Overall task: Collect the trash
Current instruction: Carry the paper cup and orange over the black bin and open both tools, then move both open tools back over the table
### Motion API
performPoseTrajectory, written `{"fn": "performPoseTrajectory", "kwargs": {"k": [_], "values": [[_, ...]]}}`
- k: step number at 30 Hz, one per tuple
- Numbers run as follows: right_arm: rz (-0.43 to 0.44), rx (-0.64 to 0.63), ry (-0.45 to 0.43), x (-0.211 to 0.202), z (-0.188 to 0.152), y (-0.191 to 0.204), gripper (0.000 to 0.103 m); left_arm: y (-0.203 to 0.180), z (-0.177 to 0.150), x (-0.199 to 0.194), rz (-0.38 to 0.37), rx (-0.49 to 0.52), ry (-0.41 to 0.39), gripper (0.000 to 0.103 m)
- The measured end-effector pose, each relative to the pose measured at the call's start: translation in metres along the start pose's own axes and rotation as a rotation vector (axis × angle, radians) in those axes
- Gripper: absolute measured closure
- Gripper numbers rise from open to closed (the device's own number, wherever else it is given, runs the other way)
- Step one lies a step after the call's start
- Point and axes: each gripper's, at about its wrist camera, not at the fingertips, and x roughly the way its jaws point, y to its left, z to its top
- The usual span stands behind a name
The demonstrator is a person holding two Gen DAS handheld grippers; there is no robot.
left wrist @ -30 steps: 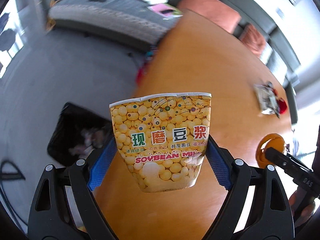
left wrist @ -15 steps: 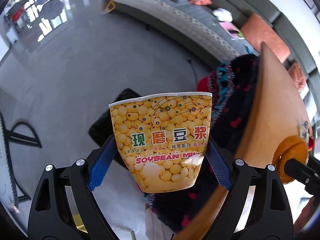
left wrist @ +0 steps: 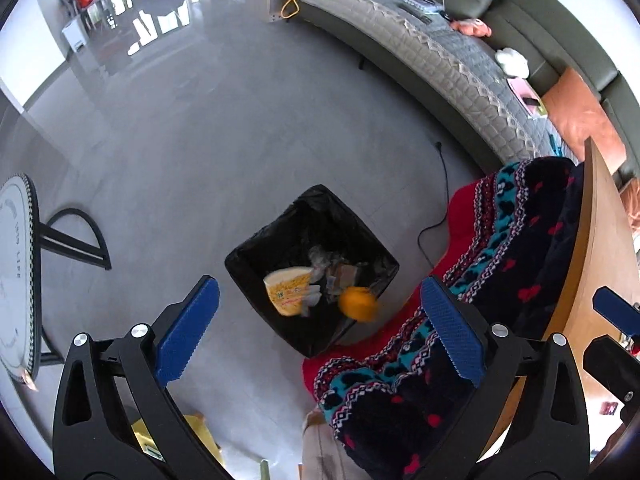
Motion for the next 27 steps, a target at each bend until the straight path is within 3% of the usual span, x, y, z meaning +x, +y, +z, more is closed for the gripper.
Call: {"fn": "performPoseTrajectory", "kwargs": {"k": [6, 16, 27], "values": [[0.0, 0.027, -0.012, -0.004, -0.004, -0.006, 0.024, -0.005, 0.0, 0.0, -0.011, 0.01, 0.009, 0.006], [-0.016, 0.08, -0.063, -0.032, -0.02, -0.031, 0.024, -0.046, -0.006, -0.015, -0.045, 0.074, -0.016, 0.006], [-0.085, 0.216, -0.142, -0.088, -0.064, -0.096, 0.024, -0.137, -0.026, -0.031, -0.146, 0.23, -0.021, 0.006]]}}
